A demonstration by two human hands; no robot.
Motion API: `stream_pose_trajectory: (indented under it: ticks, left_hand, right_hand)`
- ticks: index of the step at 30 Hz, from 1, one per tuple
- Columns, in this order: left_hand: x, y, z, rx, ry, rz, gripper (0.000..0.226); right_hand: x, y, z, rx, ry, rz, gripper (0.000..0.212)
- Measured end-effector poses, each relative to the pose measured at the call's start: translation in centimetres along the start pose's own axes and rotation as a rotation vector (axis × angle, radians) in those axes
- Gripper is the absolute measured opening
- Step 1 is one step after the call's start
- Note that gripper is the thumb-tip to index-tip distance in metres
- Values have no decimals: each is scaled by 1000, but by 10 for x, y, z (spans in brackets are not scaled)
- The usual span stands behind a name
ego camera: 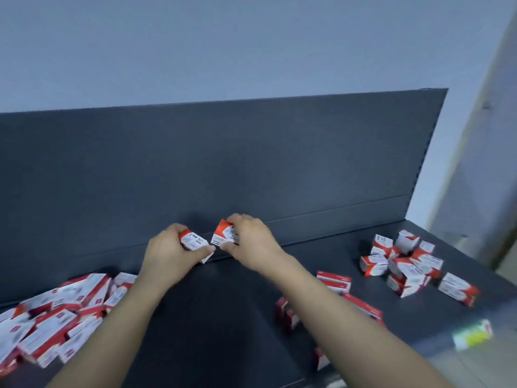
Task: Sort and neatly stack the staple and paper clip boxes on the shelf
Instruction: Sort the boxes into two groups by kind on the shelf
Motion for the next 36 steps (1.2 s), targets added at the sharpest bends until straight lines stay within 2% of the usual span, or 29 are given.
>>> stream_pose_trajectory:
  ticks: [6, 10, 17, 24, 28, 32, 36]
  left_hand:
    - [-19, 121, -111, -87, 105, 63, 54]
    - [-33, 196, -171, -122, 111, 140, 59]
    - [-37, 284, -236, -170, 112, 229, 64]
    - [-29, 332, -243, -207, 137, 297, 61]
    - [-26, 342, -225, -102, 127, 433, 53]
    - [-19, 339, -218, -30, 134, 487, 48]
    - [-19, 336, -217, 16, 145, 573, 45]
  right_hand:
    - [-45, -66, -144, -53, 123, -47, 43]
    - [-72, -107, -234, -131, 197, -33, 45]
    - [-91, -142, -339, -160, 319, -14, 44]
    - [-86, -134, -372, -123, 381, 38, 42]
    - [-81, -127, -375, -136, 357, 105, 42]
    - [-78, -122, -373, -150, 343, 196, 37]
    - [-75, -124, -368, -164, 324, 164, 36]
Point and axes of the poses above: each hand's wrist, its own x-axis towards the middle knuckle, its own y-axis out of the palm, z = x × y, the point moved 1 cm from there along x, towards the middle knuckle, and after that the axes turned 4 degrees about -x, right-handed, at the moved point
